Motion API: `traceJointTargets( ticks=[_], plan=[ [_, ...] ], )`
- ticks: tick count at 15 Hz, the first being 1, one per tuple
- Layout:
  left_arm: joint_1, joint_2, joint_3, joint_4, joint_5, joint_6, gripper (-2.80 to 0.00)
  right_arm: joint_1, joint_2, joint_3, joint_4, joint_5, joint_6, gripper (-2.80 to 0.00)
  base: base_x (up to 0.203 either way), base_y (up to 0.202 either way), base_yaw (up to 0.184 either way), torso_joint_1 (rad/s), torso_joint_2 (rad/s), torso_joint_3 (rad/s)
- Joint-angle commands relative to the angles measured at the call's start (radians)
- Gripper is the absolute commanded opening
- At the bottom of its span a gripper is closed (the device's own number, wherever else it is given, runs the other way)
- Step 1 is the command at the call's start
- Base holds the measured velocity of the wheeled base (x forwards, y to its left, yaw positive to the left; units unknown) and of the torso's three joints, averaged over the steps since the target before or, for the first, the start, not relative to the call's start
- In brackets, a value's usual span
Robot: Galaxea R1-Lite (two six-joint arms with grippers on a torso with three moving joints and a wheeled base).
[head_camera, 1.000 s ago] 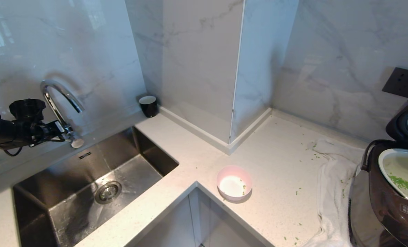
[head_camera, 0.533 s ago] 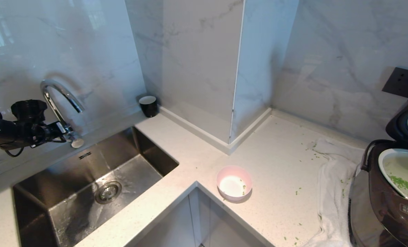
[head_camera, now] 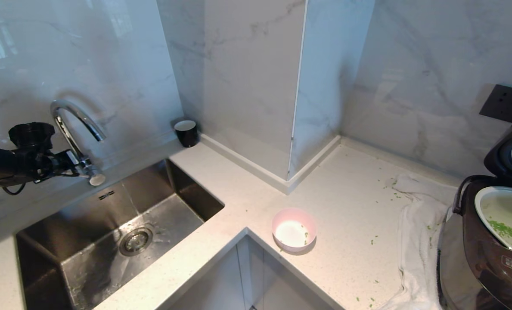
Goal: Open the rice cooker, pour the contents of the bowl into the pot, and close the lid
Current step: Turn on the tap, then fill a bowl with water from the tap
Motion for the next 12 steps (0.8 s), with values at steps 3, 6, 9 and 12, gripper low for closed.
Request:
traceJointTargets(
  ticks=[3,6,9,12],
  plan=[
    [0.027,-0.063,-0.003,-0.004,0.003,0.000,-2.80,0.000,-0.001,0.002,0.000,0.000,-0.001,-2.80,0.000,0.000,0.000,0.000,0.00,0.000],
    [0.035,-0.223,0.172,-0.004,-0.025,0.002,-2.80,0.000,0.000,0.002,0.000,0.000,-0.001,-2.80,0.000,0.000,0.000,0.000,0.00,0.000],
    [0.044,-0.455,0.430,-0.008,-0.155,0.001,-2.80,0.000,-0.001,0.002,0.000,0.000,-0.001,-2.80,0.000,0.000,0.000,0.000,0.00,0.000],
    [0.051,-0.700,0.681,-0.016,-0.297,0.009,-2.80,0.000,0.000,0.002,0.000,0.000,-0.001,-2.80,0.000,0.000,0.000,0.000,0.00,0.000]
  ],
)
